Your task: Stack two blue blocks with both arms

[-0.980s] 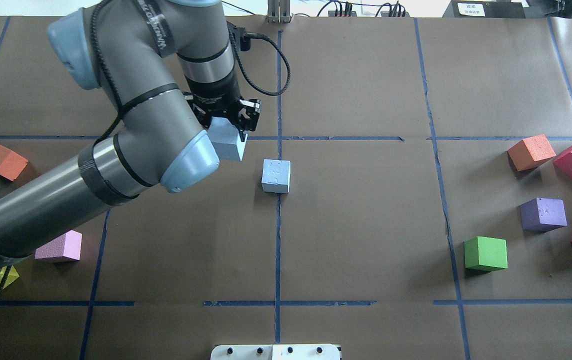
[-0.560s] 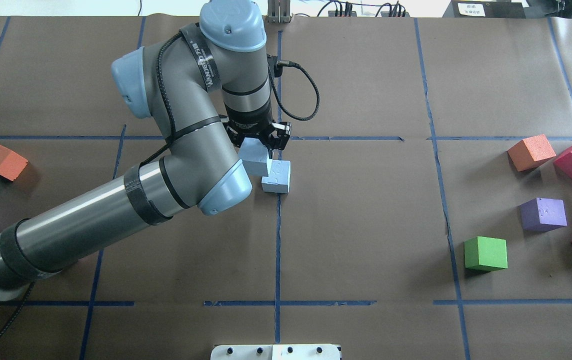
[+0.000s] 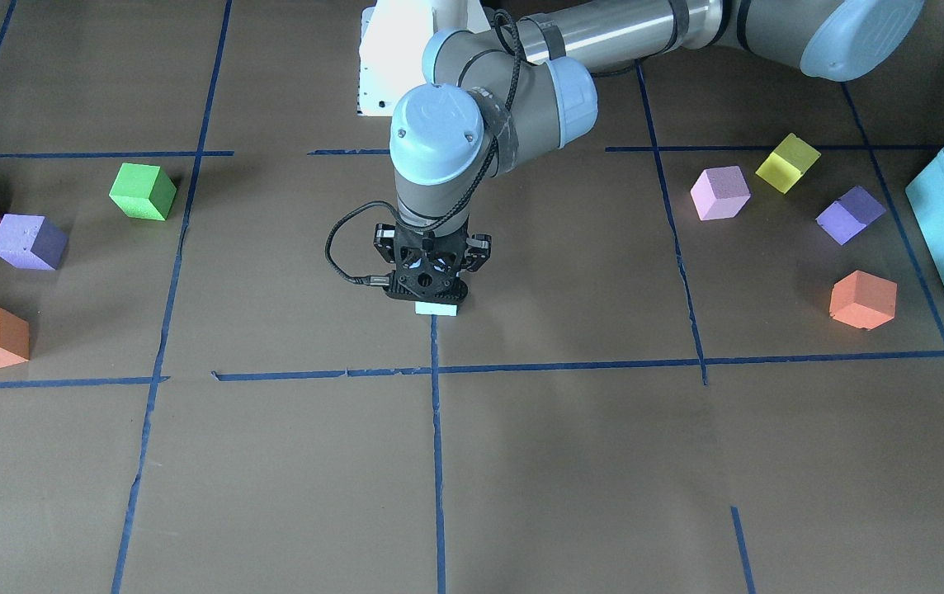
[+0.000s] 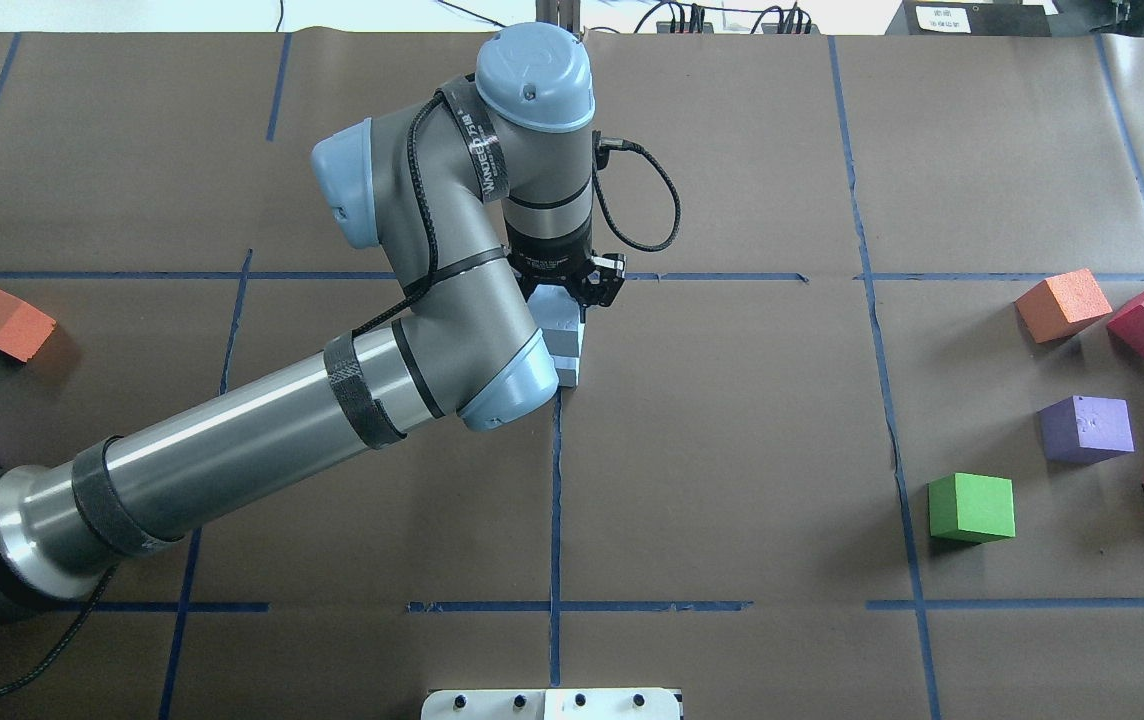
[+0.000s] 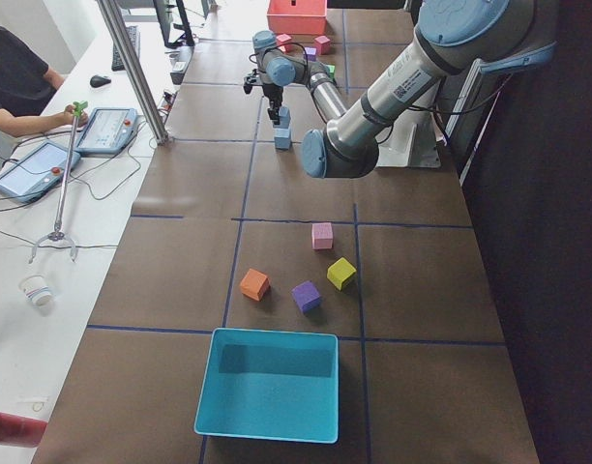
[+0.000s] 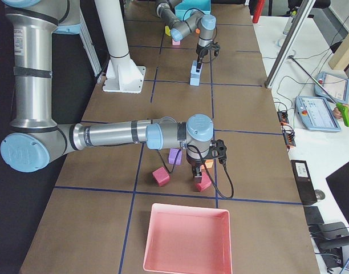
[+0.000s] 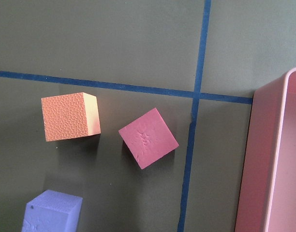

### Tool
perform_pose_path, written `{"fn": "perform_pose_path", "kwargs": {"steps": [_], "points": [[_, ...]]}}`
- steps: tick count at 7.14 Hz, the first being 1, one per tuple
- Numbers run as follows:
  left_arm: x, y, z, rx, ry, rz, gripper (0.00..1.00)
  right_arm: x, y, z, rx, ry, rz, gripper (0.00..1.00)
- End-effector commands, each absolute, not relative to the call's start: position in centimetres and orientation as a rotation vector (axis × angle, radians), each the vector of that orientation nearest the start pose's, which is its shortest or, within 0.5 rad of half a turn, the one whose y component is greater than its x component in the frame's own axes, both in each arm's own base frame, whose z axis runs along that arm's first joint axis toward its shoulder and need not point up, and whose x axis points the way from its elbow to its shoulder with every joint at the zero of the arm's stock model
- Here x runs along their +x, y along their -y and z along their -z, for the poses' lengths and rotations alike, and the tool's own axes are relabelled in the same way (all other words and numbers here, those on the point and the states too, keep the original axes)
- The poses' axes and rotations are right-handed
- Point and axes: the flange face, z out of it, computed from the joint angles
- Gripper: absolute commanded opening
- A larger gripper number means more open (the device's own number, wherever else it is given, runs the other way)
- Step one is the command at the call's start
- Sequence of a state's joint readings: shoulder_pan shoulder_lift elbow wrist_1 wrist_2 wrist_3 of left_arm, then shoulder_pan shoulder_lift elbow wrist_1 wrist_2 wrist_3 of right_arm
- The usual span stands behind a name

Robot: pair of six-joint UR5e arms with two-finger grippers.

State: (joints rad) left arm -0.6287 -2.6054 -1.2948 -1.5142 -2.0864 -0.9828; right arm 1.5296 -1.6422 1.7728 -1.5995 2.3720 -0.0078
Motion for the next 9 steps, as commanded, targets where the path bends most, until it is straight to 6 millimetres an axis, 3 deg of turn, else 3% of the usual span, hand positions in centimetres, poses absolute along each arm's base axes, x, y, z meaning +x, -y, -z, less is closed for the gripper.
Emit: {"fn": "perform_pose_path", "kwargs": {"steps": [1,4,9], "points": [[58.9,53.2,-12.0,-0.007,-0.849,-0.135,0.02,4.3,46.6,-59.5,0.085,0.806,0.085,1.0],[59.0,53.2,-13.1,-0.029,-0.836,-0.093,0.03,4.4,46.6,-59.5,0.086,0.806,0.083,0.99],[59.1,53.1,-13.2,-0.03,-0.834,-0.091,0.08,4.6,46.7,-59.4,0.088,0.805,0.079,0.99]]}}
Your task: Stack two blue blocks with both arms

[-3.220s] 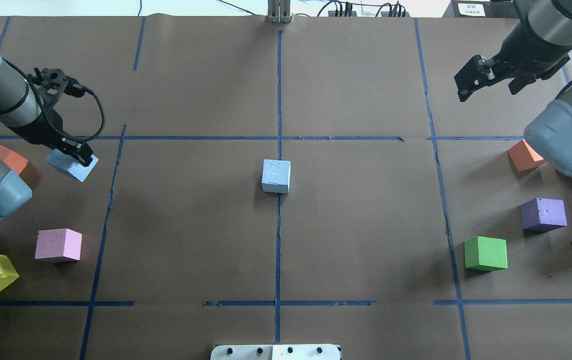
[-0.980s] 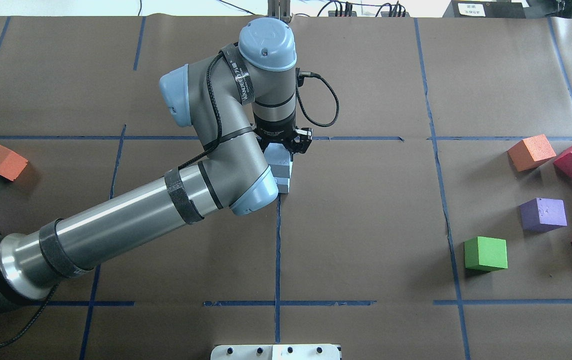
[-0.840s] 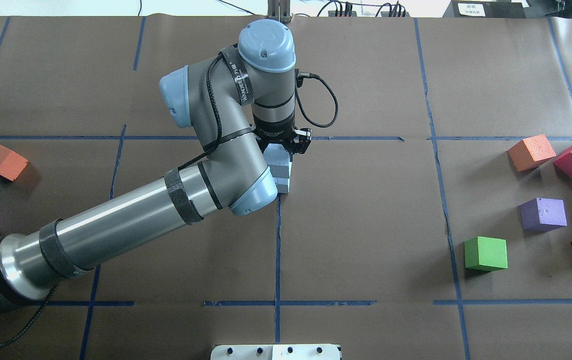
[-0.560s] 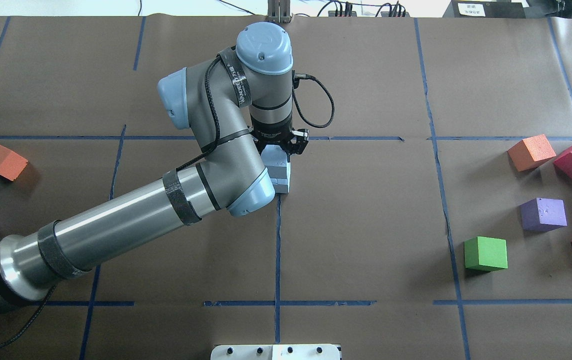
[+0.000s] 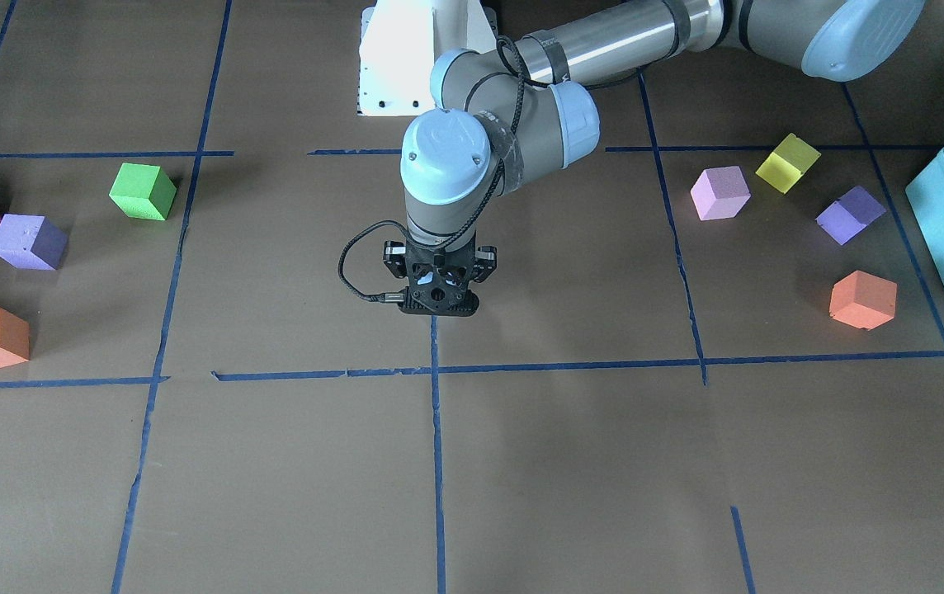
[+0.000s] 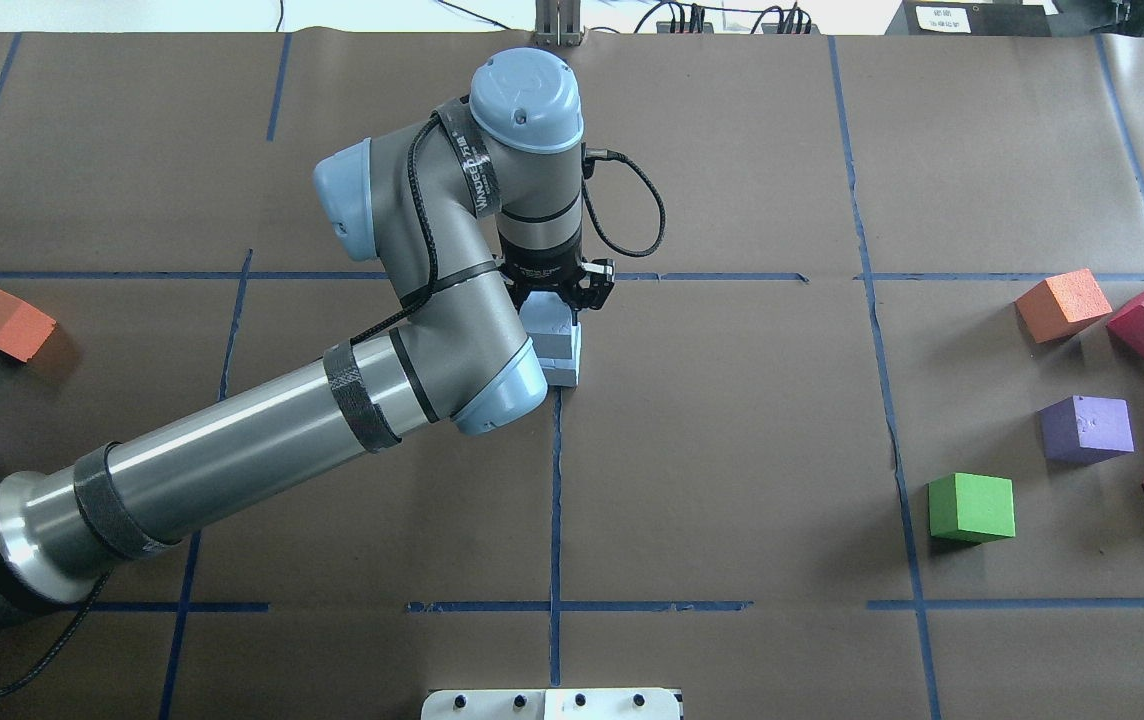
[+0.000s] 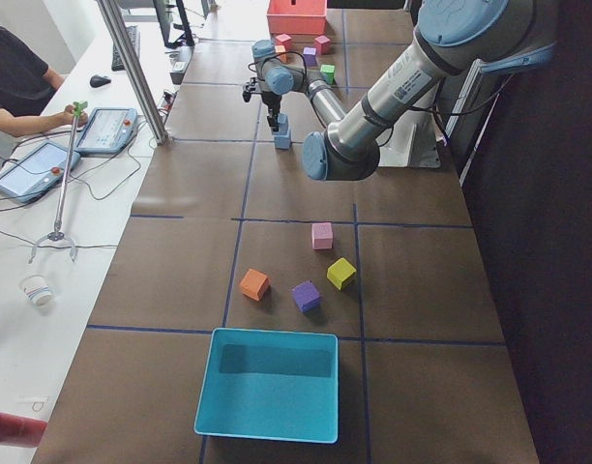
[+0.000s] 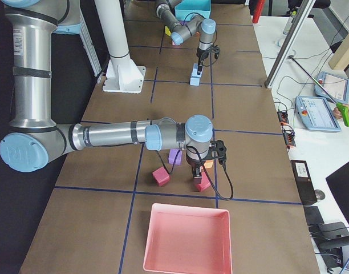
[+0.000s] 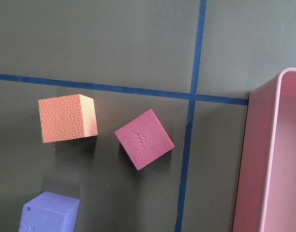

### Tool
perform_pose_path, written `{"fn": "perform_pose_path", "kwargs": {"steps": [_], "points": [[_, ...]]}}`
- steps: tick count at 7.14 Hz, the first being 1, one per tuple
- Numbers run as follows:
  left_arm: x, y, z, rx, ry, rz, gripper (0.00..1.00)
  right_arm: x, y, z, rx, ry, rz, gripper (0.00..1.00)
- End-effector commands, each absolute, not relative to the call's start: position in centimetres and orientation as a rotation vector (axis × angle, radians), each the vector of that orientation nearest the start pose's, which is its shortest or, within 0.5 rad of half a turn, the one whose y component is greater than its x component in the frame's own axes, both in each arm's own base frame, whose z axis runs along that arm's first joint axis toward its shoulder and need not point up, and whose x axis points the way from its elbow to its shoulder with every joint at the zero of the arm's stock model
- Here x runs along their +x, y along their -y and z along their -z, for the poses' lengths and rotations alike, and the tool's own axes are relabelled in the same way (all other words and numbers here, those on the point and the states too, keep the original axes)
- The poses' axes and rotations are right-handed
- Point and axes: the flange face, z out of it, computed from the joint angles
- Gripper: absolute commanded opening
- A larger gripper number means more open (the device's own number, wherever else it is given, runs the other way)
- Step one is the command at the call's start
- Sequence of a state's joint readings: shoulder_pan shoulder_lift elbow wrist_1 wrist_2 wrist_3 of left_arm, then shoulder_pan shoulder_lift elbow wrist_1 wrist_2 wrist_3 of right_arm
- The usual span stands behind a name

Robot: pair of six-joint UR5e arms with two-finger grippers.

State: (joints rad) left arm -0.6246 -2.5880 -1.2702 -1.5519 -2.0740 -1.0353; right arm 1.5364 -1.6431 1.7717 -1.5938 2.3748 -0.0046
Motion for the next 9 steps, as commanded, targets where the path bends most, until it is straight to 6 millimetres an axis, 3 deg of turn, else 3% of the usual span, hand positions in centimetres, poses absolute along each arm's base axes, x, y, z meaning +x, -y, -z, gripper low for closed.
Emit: {"fn": "perform_pose_path", "kwargs": {"steps": [1,3,4,6,7,9], "points": [[59.45,52.75,-13.31,-0.034,-0.832,-0.097,0.08,4.58,46.72,-59.35,0.09,0.805,0.079,1.0],[59.6,52.56,-14.09,-0.04,-0.825,-0.097,0.08,4.74,46.71,-59.36,0.091,0.803,0.076,0.99],[59.68,52.47,-14.07,-0.04,-0.826,-0.099,0.14,4.81,46.71,-59.36,0.092,0.803,0.076,0.99],[59.63,52.41,-13.94,-0.04,-0.829,-0.099,0.95,5.02,46.81,-59.22,0.096,0.803,0.072,0.99],[59.59,52.4,-13.76,-0.037,-0.831,-0.099,1.0,5.1,46.94,-59.16,0.099,0.801,0.071,0.99],[59.56,52.38,-13.81,-0.037,-0.831,-0.099,1.0,5.1,47.0,-59.09,0.1,0.801,0.072,1.0]]}}
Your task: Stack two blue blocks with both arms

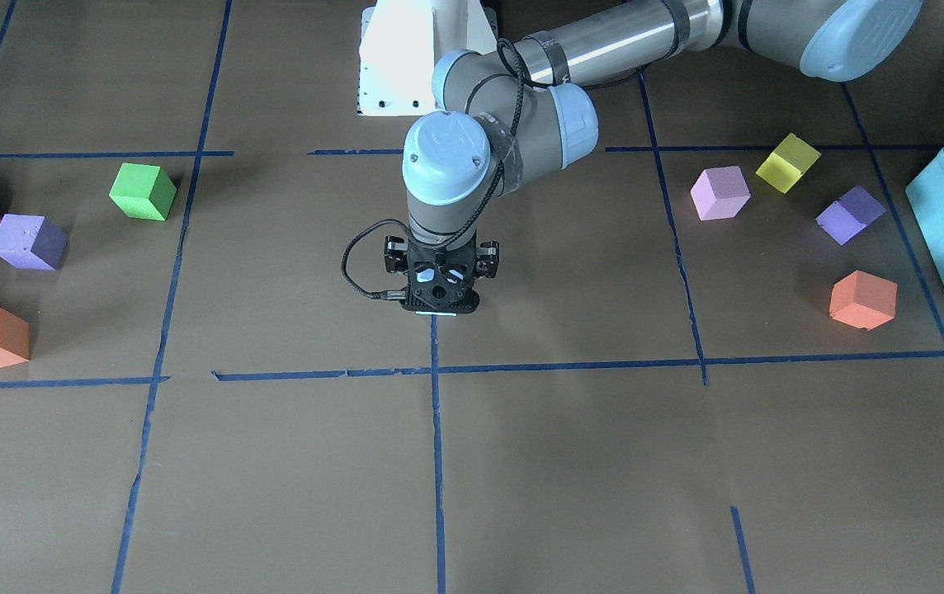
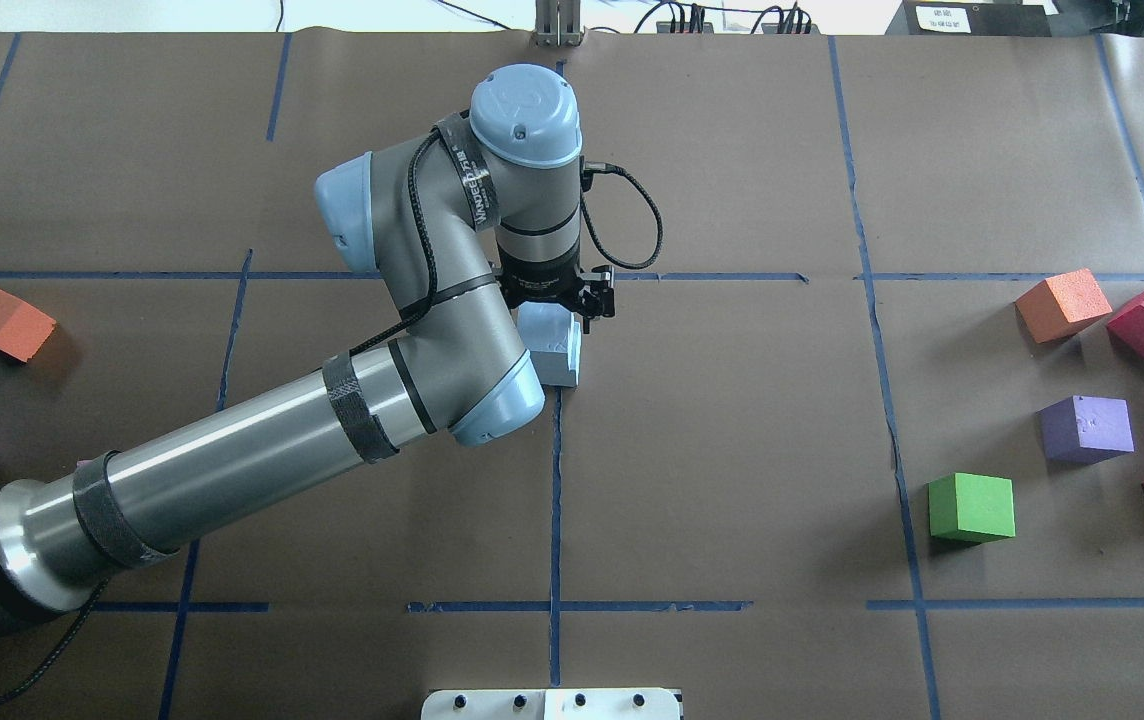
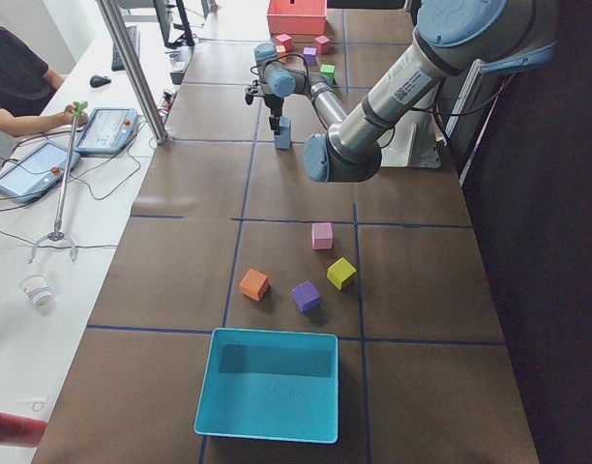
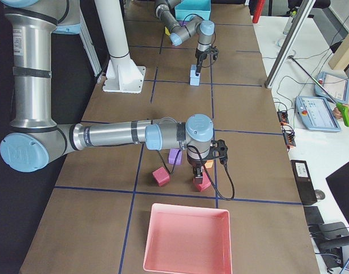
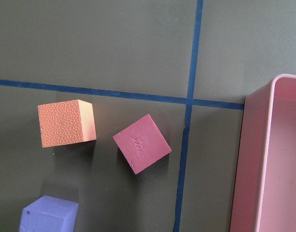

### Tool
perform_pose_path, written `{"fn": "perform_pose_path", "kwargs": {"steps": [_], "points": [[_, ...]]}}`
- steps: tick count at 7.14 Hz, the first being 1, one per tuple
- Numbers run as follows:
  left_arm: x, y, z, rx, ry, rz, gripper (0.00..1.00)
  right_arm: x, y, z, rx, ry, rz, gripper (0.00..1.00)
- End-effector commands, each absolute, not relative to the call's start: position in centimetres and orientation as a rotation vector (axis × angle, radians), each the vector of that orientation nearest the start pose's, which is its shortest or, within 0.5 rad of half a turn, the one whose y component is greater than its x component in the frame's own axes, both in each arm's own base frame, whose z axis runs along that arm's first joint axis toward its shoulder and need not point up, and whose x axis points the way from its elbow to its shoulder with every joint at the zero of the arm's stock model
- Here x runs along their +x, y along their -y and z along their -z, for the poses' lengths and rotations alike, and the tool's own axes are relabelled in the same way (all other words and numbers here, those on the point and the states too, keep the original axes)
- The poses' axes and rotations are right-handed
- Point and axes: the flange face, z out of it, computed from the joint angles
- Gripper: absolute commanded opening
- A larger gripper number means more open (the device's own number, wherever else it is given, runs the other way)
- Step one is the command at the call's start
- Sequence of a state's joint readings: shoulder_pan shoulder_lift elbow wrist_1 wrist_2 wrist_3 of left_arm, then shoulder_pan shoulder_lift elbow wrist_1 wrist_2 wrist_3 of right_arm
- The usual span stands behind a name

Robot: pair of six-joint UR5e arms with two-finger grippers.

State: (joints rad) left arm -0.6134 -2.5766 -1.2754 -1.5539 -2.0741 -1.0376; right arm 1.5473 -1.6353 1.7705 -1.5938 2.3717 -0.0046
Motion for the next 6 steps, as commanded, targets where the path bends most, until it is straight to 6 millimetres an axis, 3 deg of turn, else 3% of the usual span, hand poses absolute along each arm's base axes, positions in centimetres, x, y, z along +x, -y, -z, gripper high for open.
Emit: {"fn": "perform_pose_path", "kwargs": {"steps": [1,2,4,5,6], "points": [[59.4,52.3,-13.6,-0.035,-0.835,-0.099,1.0,5.1,47.0,-59.1,0.1,0.802,0.072,0.99],[58.5,51.9,-12.2,-0.023,-0.853,-0.1,1.0,5.1,46.9,-59.1,0.099,0.802,0.071,0.99],[52.4,52.5,-8.7,-0.009,-0.849,-0.055,1.0,5.2,46.9,-59.1,0.099,0.802,0.07,1.0],[49.0,51.1,-7.6,-0.011,-0.834,-0.043,1.0,5.2,46.9,-59.1,0.1,0.802,0.068,0.99],[45.9,49.4,-8.1,-0.004,-0.837,-0.037,1.0,5.2,46.9,-59.1,0.1,0.802,0.07,1.0]]}}
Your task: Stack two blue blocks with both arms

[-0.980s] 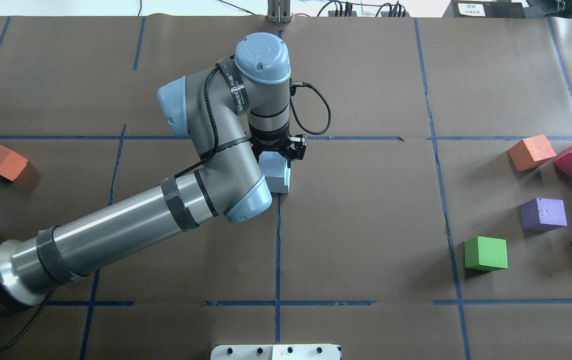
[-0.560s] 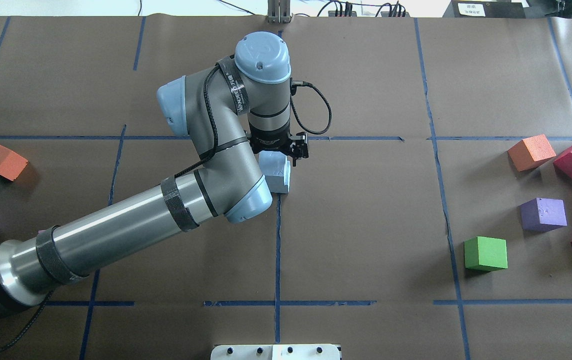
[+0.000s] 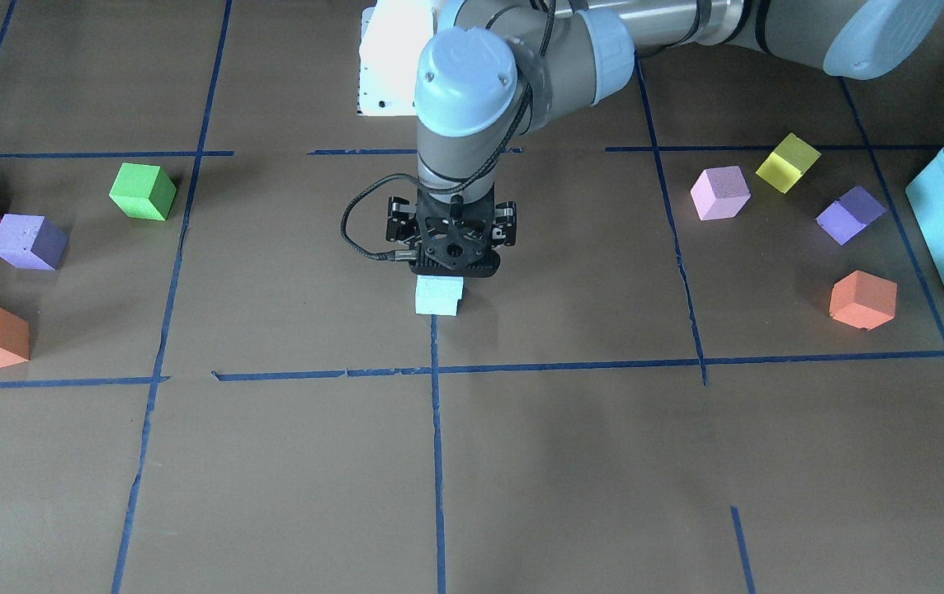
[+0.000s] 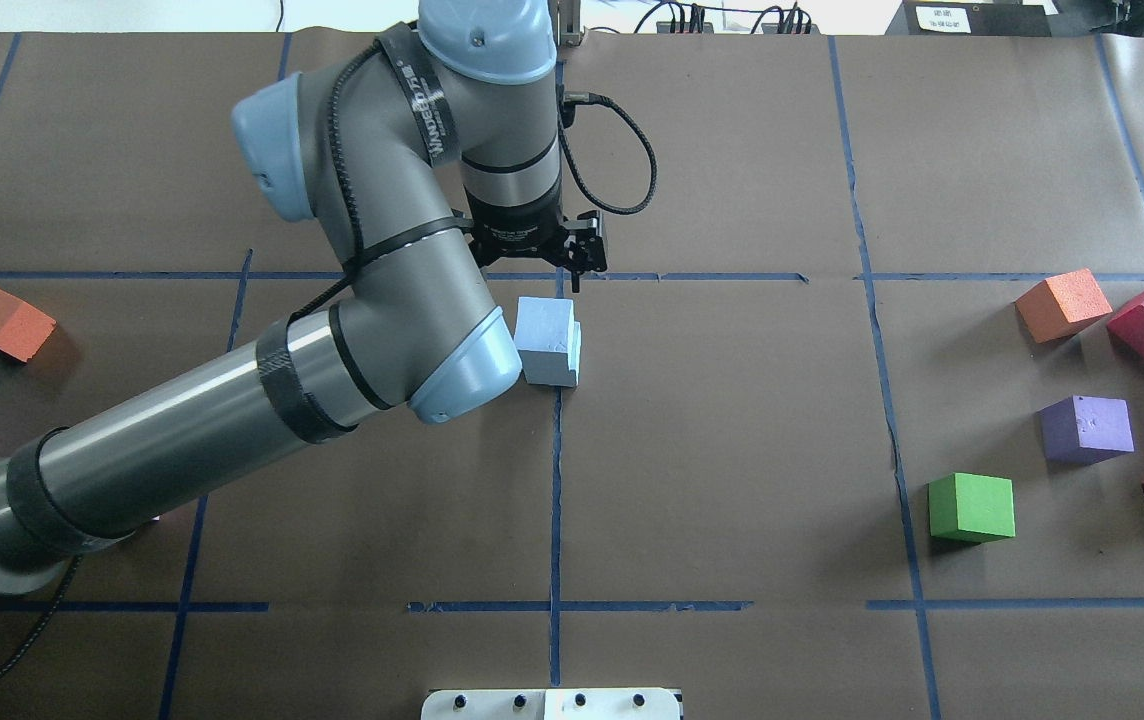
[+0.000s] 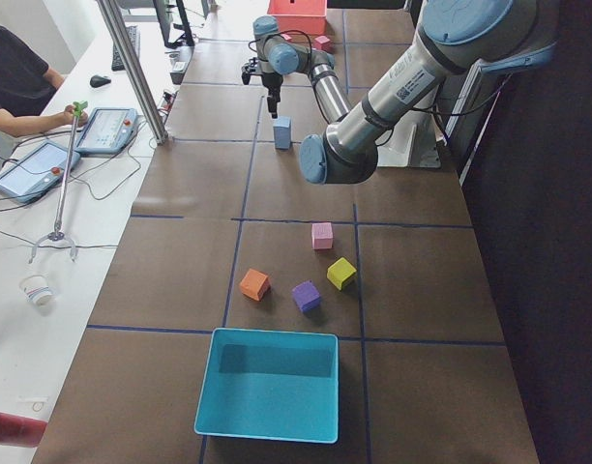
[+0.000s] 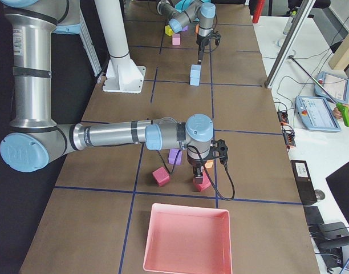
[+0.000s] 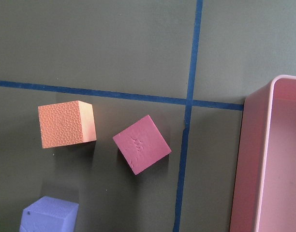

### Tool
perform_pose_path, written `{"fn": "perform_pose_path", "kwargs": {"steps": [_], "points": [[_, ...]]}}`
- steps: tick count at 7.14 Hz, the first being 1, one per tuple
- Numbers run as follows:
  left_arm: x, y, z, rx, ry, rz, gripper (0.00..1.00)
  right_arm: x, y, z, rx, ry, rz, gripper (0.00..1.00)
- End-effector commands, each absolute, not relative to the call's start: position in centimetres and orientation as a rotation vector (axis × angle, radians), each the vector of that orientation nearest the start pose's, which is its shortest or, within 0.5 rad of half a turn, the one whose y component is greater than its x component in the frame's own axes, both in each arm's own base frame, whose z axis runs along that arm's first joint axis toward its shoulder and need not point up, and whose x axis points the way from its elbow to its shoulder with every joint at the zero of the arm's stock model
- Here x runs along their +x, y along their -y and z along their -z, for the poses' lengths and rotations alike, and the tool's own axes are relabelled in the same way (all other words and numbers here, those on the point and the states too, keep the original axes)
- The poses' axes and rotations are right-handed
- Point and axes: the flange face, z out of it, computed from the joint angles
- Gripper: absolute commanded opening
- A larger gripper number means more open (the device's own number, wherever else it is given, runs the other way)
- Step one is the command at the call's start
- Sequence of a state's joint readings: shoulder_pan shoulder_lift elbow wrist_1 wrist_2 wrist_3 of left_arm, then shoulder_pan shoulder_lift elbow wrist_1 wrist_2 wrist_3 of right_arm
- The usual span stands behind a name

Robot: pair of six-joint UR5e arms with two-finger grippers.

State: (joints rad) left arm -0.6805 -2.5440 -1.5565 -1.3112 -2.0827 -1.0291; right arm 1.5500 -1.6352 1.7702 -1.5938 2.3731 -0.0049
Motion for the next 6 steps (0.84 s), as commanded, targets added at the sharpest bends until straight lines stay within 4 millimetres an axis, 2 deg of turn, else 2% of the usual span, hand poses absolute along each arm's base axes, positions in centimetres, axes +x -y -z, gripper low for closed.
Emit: {"fn": "perform_pose_path", "kwargs": {"steps": [1,2,3,4,5,6], "points": [[42.2,48.2,-10.5,0.015,-0.843,-0.029,1.0,5.2,46.9,-59.3,0.098,0.802,0.07,0.99],[37.0,47.4,-14.7,0.064,-0.836,-0.06,1.0,5.2,46.7,-59.6,0.092,0.805,0.07,1.0],[32.1,47.7,-18.5,0.11,-0.807,-0.087,1.0,5.3,46.5,-60.2,0.082,0.807,0.065,0.99],[28.7,48.7,-21.9,0.133,-0.77,-0.122,1.0,5.4,46.2,-61.4,0.065,0.82,0.061,0.99],[24.7,49.7,-26.3,0.108,-0.758,-0.139,1.0,5.9,46.0,-62.6,0.07,0.824,0.072,0.99],[18.9,51.3,-30.2,0.103,-0.765,-0.165,1.0,6.7,45.7,-63.4,0.077,0.824,0.061,1.0]]}}
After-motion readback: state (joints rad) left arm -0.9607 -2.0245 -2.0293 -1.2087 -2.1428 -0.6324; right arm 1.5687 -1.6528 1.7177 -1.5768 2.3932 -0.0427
